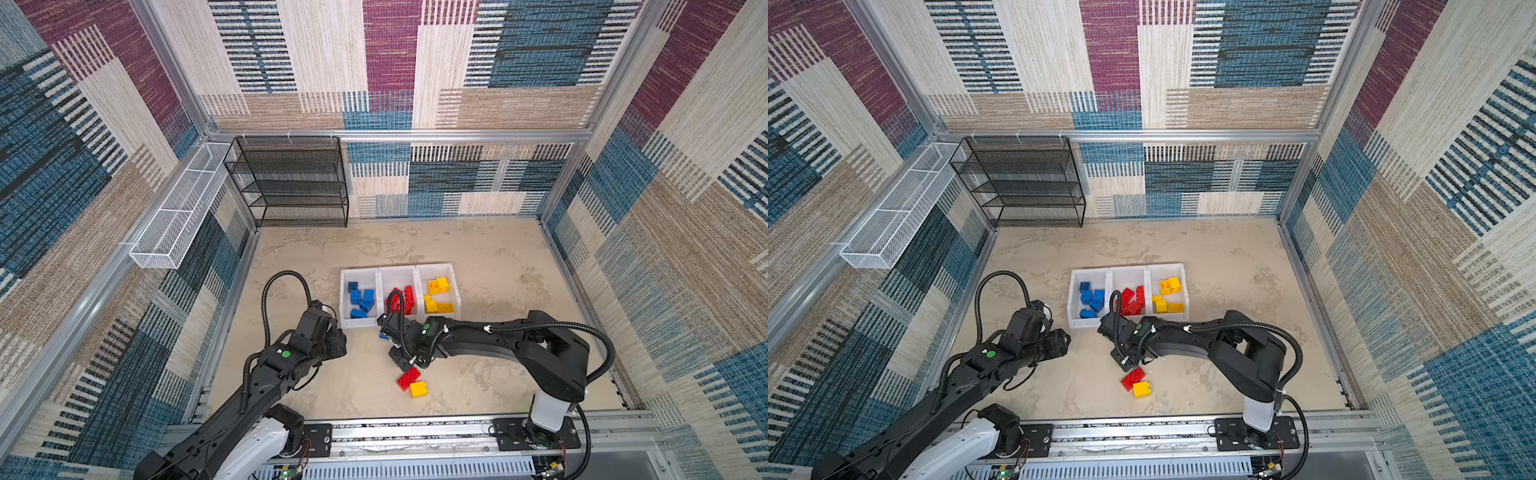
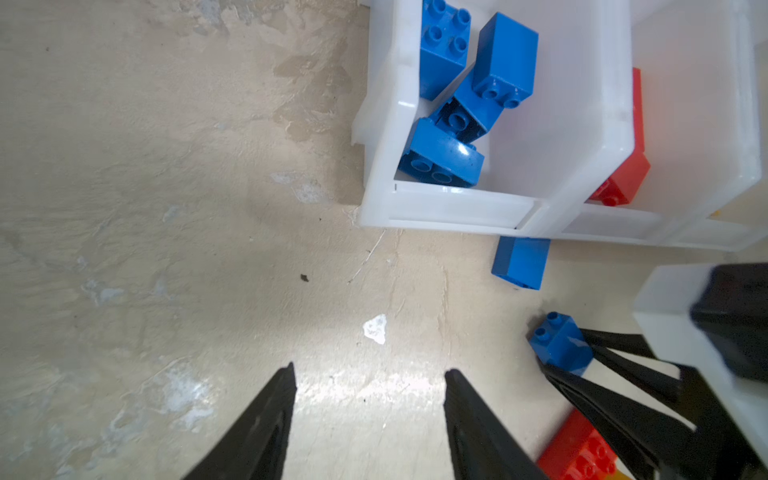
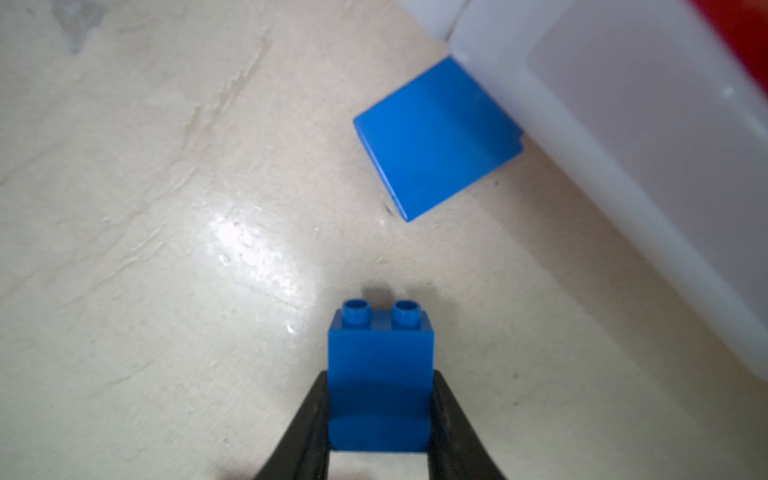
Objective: Sort the legos into containers by color
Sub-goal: 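Carry the blue brick over the blue compartment and release it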
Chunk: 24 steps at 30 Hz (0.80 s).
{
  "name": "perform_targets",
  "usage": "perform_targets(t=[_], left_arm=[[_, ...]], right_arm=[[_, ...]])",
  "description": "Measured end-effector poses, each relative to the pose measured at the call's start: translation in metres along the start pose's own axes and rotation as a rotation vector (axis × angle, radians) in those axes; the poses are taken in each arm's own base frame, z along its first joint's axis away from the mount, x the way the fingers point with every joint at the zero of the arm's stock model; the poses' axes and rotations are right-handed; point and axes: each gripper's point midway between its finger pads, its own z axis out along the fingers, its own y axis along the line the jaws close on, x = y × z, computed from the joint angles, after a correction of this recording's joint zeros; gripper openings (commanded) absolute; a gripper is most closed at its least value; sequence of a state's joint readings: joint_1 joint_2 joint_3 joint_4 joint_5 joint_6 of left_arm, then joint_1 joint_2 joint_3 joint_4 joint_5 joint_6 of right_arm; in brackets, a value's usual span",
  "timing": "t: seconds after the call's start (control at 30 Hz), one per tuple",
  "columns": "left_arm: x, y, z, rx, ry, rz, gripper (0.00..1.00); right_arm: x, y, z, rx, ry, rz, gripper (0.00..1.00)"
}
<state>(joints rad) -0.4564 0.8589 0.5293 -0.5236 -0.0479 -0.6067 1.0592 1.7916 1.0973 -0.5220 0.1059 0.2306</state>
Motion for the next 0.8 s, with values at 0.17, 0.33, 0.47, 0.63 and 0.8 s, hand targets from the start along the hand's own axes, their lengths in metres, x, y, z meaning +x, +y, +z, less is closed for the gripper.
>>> perform_targets(t=[0.17, 0.33, 0.47, 0.63, 0.8], left_arm=[[0.003, 0.003, -0.003, -0.001, -0.003, -0.003, 0.61], [0.001, 0.003, -0.007, 0.006, -0.02, -0.004, 0.61], [0.004, 0.004, -0.007, 0.006, -0.017, -0.012, 0.61], [0.007, 0.005, -0.006, 0.009, -0.009, -0.02, 0.61], [0.009, 0.006, -0.005, 0.01, -0.007, -0.026, 0.61]], right_arm=[[-0.036, 0.007, -0.027, -0.027, -0.099, -0.002, 0.31], [-0.111, 0.01, -0.059, -0.048, -0.259, -0.016, 0.3], [-0.163, -0.007, -0.052, -0.008, -0.31, 0.003, 0.29], [-0.195, -0.038, -0.029, 0.041, -0.31, 0.052, 0.31], [-0.203, -0.047, -0.017, 0.056, -0.293, 0.067, 0.42]])
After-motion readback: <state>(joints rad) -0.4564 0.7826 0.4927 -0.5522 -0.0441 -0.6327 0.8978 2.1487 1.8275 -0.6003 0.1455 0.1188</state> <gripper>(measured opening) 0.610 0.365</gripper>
